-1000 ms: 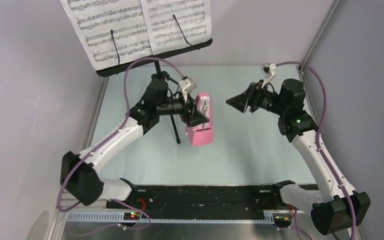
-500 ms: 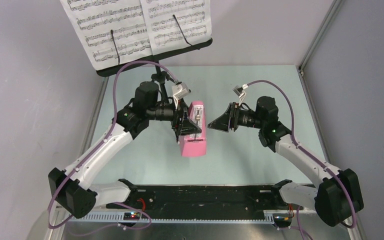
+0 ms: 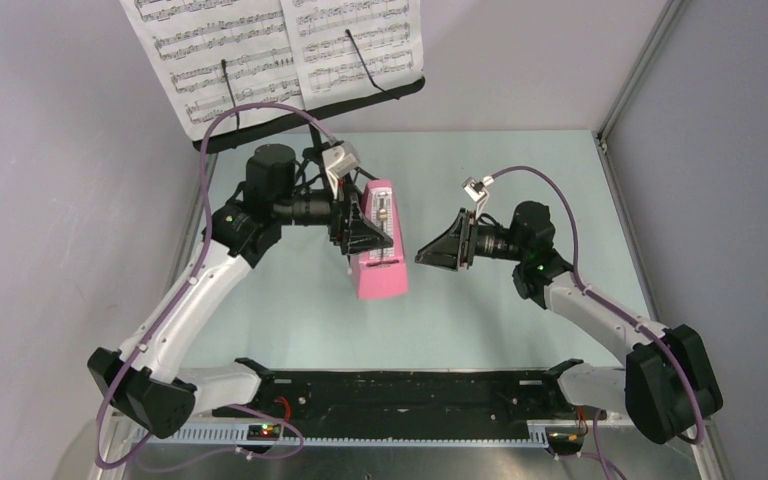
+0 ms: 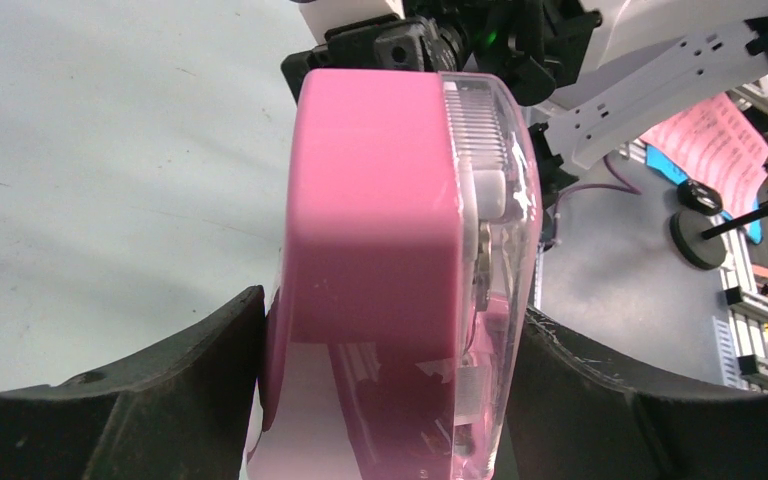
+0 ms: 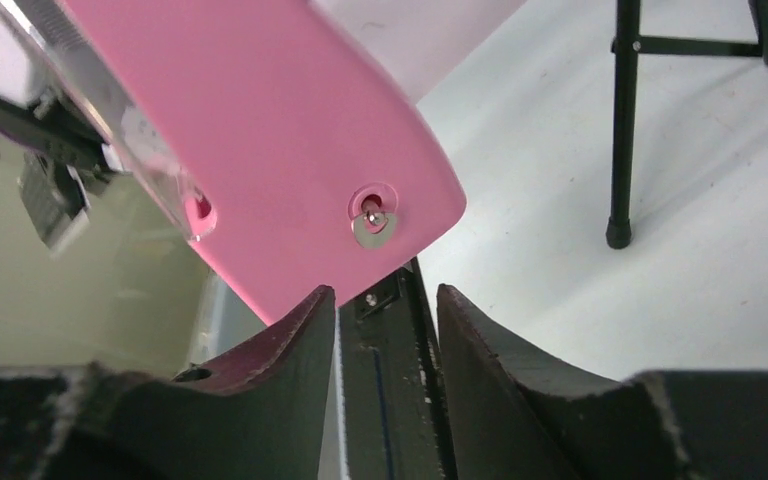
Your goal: Set up the instrument practice props
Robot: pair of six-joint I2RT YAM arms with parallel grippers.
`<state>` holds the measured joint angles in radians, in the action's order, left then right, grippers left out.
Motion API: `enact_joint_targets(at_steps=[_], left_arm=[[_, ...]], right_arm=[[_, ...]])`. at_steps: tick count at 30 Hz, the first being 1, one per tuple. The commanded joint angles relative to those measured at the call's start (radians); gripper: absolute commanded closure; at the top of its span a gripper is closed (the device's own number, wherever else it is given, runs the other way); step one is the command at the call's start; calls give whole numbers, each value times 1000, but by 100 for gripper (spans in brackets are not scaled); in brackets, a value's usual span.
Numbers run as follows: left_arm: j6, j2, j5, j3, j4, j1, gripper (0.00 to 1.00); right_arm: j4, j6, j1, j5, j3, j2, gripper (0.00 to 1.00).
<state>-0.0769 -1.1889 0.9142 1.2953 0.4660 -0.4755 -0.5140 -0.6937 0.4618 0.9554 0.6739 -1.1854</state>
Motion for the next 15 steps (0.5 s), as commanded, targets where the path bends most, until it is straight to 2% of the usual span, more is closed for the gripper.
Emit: enact_joint_targets(at_steps=[1,7,12,15], left_arm=[[-88,43,104,49,-60,8,100],[-106,32,128,65,-60,8,100],[-112,31,154,50,-60,9,100],[-111,30,161,43,-61,9,100]], right_arm=[[-15,180,20,59,23,54,56],[126,374,107,-50,51,83,66],[130,449,150,-141,59,83,64],[111,467,183,-174,59,86,59]])
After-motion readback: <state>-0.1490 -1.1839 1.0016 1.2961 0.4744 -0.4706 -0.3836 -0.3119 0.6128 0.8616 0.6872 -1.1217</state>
